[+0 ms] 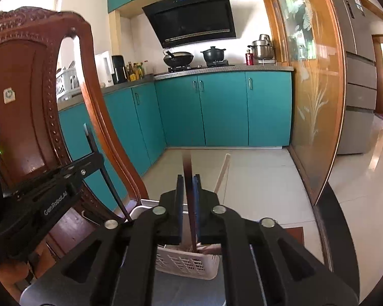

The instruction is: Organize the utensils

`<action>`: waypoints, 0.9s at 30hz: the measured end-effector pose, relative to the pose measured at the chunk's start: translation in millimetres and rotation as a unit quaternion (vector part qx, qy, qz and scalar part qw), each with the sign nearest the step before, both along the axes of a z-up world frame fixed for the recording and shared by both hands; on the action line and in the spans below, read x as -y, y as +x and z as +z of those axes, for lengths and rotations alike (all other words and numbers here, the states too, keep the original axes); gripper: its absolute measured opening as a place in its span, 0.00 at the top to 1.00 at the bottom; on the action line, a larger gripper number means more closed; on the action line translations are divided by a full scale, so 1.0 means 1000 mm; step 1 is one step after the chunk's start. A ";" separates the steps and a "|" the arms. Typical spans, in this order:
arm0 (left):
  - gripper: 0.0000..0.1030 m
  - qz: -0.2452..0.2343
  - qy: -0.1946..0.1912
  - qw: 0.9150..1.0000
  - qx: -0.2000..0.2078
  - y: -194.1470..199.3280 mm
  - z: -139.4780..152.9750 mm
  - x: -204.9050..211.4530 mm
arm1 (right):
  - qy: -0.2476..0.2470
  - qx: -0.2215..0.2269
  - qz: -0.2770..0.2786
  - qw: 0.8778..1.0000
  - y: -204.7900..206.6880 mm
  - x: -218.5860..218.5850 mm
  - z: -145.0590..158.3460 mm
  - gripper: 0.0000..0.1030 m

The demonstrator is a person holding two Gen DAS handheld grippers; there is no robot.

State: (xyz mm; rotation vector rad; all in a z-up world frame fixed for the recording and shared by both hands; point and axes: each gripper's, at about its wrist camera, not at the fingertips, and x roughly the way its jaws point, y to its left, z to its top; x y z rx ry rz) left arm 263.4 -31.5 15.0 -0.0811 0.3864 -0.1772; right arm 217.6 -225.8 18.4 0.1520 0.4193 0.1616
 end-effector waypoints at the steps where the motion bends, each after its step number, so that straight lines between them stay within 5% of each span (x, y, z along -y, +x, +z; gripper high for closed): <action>1: 0.92 0.002 0.002 1.000 0.002 -0.003 0.002 -0.001 | 0.006 0.008 -0.002 1.000 -0.008 0.002 0.006 0.75; 4: 0.75 0.005 0.012 1.000 0.007 -0.020 0.010 -0.004 | 0.022 0.050 -0.003 0.999 -0.048 0.007 0.026 0.59; 6: 0.62 0.010 0.019 1.000 0.016 -0.044 0.015 -0.010 | 0.023 0.092 -0.018 0.995 -0.091 0.012 0.038 0.35; 11: 0.30 0.017 0.038 0.999 0.033 -0.114 0.016 -0.023 | -0.021 0.143 -0.057 0.988 -0.174 0.023 0.037 0.03; 14: 0.08 0.005 0.040 0.998 0.049 -0.160 0.014 -0.027 | -0.032 0.153 -0.083 0.984 -0.215 0.026 0.028 0.03; 16: 0.04 -0.008 0.042 0.998 0.054 -0.189 0.011 -0.028 | -0.033 0.154 -0.084 0.984 -0.235 0.027 0.025 0.03; 22: 0.04 -0.018 0.053 0.997 0.056 -0.250 0.004 -0.028 | -0.088 0.143 -0.086 0.982 -0.266 0.012 0.014 0.03; 27: 0.04 -0.006 0.080 0.995 0.063 -0.268 0.004 -0.021 | -0.078 0.137 -0.082 0.984 -0.271 0.010 0.014 0.03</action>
